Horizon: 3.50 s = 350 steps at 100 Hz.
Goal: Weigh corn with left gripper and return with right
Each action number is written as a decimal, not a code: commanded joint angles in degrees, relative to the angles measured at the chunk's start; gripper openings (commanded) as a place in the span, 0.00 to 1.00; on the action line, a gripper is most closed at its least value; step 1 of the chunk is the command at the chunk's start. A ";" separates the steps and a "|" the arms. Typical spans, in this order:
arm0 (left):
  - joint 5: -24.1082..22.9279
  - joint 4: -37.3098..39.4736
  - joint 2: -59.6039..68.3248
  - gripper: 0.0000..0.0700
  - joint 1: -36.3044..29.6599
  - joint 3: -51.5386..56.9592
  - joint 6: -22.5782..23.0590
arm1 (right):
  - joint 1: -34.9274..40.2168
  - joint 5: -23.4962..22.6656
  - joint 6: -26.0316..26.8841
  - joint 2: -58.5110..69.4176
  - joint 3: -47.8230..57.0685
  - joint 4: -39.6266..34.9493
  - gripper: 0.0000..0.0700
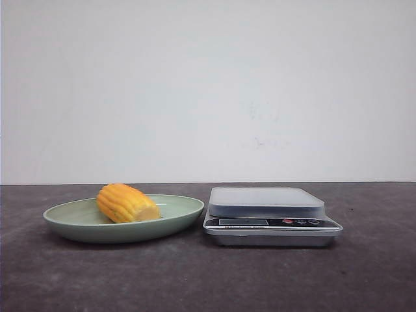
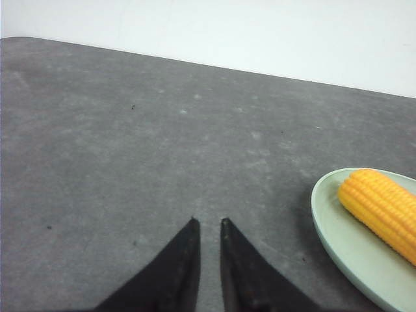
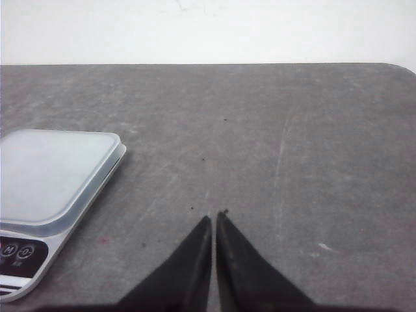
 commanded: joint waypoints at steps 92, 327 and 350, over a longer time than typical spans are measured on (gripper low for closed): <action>12.90 -10.80 43.65 0.61 -7.89 45.22 -8.70 | 0.13 -11.96 12.72 29.99 37.59 -7.52 0.98; -7.28 -7.63 100.37 0.02 -46.84 79.45 -21.57 | 3.72 -13.42 10.14 30.64 44.13 -22.56 0.98; -9.88 -5.73 106.84 0.02 -48.96 79.45 -22.93 | 3.72 -13.40 10.16 30.64 44.13 -22.56 0.98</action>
